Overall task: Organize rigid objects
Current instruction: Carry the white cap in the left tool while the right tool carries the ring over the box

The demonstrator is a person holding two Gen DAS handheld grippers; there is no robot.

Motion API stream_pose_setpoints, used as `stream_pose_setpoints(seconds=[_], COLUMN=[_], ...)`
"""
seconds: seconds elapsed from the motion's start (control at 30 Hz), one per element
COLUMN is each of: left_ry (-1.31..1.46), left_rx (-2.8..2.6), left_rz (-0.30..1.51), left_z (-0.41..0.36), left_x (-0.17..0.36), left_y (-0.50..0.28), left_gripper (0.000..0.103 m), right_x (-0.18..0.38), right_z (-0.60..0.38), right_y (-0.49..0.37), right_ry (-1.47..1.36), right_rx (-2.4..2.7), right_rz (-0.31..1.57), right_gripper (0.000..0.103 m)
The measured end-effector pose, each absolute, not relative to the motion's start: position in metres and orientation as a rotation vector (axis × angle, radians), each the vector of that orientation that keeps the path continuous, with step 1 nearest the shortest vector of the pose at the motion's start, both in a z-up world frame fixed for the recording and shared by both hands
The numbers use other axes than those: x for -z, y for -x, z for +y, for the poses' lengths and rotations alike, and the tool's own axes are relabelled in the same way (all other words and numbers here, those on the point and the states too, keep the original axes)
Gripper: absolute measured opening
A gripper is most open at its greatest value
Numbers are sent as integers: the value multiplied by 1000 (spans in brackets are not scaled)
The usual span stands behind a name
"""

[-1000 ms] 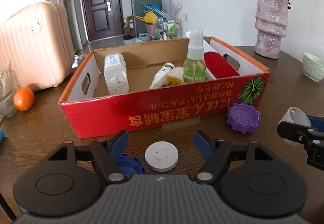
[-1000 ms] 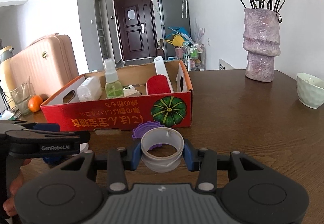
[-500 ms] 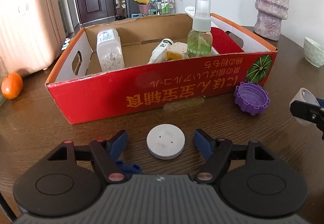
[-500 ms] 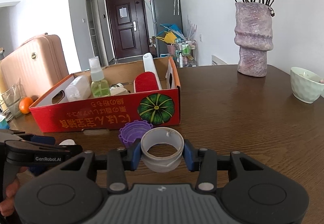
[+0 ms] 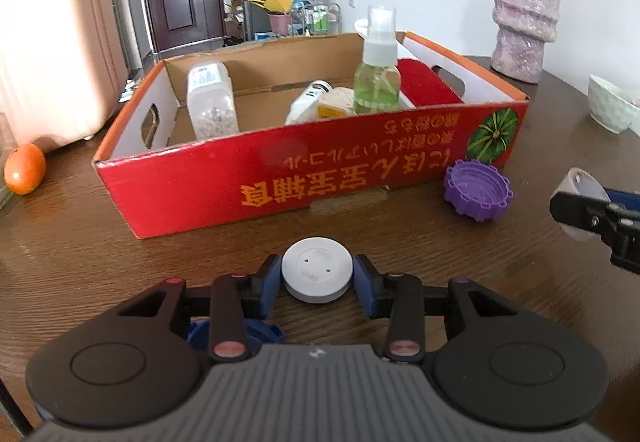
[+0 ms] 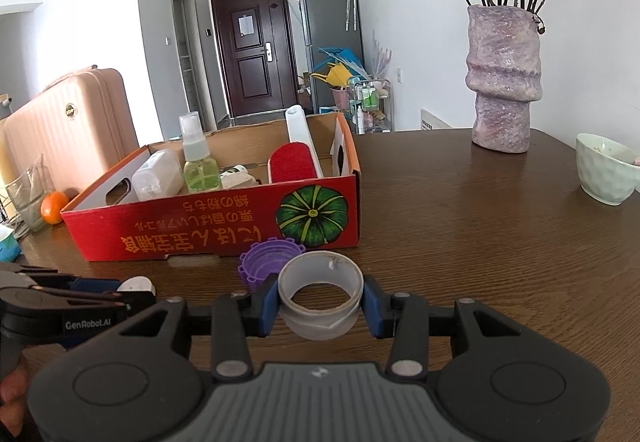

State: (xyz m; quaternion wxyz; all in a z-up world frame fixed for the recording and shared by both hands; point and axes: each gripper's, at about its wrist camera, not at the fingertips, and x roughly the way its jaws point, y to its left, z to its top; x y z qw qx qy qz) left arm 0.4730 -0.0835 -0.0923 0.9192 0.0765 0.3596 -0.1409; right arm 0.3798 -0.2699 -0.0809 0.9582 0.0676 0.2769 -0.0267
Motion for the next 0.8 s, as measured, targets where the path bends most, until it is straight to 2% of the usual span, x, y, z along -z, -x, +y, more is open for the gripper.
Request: stream_pose_setpoints(seconds=[0.8], left_ry=[-80], left_rx=[184], left_rz=[576], left_z=[-67], left_x=[57], left_y=[-423], left_gripper=[40], right_x=[75], right_z=[-262], right_y=[-372], right_ry=[-115], right_rx=[13], right_rz=[521], right_gripper=[42])
